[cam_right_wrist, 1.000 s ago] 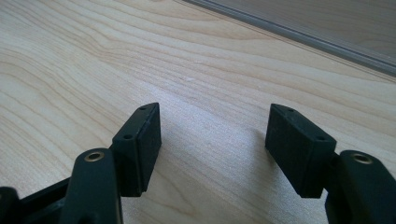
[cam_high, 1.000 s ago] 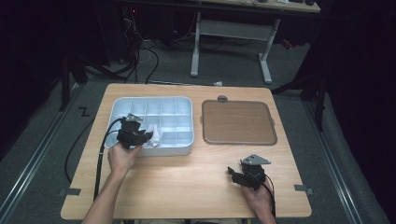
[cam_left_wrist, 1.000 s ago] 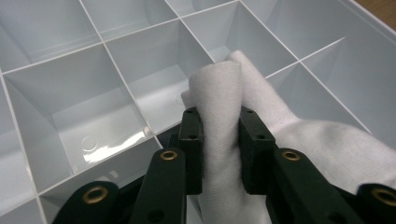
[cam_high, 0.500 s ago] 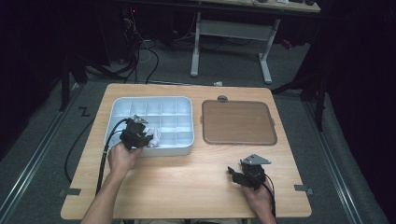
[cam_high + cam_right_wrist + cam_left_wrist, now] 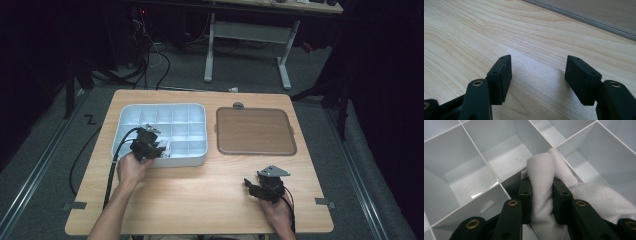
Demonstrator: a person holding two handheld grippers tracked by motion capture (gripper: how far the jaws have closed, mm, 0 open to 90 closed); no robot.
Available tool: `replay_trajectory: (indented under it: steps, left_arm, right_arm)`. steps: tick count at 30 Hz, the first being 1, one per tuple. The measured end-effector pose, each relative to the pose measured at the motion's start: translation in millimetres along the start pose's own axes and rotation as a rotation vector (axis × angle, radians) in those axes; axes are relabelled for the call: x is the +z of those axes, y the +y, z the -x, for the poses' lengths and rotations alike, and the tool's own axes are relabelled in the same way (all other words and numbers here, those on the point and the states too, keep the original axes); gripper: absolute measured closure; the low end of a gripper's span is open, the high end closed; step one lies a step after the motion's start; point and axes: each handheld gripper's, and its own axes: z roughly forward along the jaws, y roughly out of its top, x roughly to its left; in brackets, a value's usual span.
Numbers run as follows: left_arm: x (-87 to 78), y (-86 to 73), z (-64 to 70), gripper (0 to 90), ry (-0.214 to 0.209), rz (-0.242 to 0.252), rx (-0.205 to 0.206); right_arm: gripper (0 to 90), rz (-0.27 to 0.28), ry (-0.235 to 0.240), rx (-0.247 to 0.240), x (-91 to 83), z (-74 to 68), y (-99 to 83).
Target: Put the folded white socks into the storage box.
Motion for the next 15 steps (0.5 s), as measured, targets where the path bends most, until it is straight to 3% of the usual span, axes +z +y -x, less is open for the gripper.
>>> replay_trajectory:
  steps: [9, 15]
  left_arm:
    - [-5.1, 5.8, 1.4, 64.7, 0.001, 0.036, -0.037]
    - [-14.6, 11.8, 2.3, 61.5, -0.025, 0.059, -0.071]
  right_arm:
    - [39.2, 0.0, -0.001, 0.001, -0.2, 0.0, -0.1]
    - [40.6, 0.0, 0.0, 0.006, -0.5, 0.4, -0.2]
